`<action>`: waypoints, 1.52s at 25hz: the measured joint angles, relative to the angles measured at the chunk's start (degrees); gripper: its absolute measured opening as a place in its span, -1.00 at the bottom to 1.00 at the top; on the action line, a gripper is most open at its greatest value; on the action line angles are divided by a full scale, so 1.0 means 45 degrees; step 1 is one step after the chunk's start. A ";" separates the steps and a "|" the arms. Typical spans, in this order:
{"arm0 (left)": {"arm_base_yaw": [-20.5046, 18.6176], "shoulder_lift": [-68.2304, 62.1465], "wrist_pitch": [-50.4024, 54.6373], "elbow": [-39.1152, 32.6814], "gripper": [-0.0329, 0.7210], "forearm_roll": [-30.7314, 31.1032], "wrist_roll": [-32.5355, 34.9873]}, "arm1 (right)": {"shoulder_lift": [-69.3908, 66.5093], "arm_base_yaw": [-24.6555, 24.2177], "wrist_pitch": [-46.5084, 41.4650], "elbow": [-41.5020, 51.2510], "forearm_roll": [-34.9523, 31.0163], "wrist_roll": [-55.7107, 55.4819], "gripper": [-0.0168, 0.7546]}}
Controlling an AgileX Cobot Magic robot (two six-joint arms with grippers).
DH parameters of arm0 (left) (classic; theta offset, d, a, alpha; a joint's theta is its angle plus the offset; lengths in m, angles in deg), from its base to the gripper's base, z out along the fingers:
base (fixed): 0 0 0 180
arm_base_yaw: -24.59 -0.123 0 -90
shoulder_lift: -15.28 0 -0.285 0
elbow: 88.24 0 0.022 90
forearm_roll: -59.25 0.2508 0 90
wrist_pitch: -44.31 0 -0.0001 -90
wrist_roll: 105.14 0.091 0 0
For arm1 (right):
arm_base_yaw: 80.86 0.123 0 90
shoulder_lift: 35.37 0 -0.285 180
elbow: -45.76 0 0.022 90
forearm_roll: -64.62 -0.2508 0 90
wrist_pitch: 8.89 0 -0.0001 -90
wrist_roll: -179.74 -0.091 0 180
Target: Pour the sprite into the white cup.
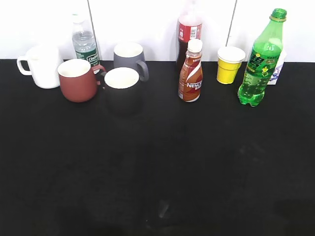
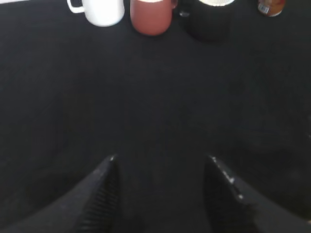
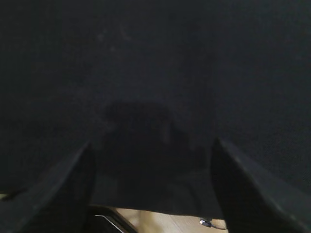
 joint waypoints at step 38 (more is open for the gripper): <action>-0.2849 0.1140 -0.1359 -0.0603 -0.27 0.0085 0.0082 | 0.3063 -0.2508 0.0043 0.0025 -0.0106 -0.0009 0.40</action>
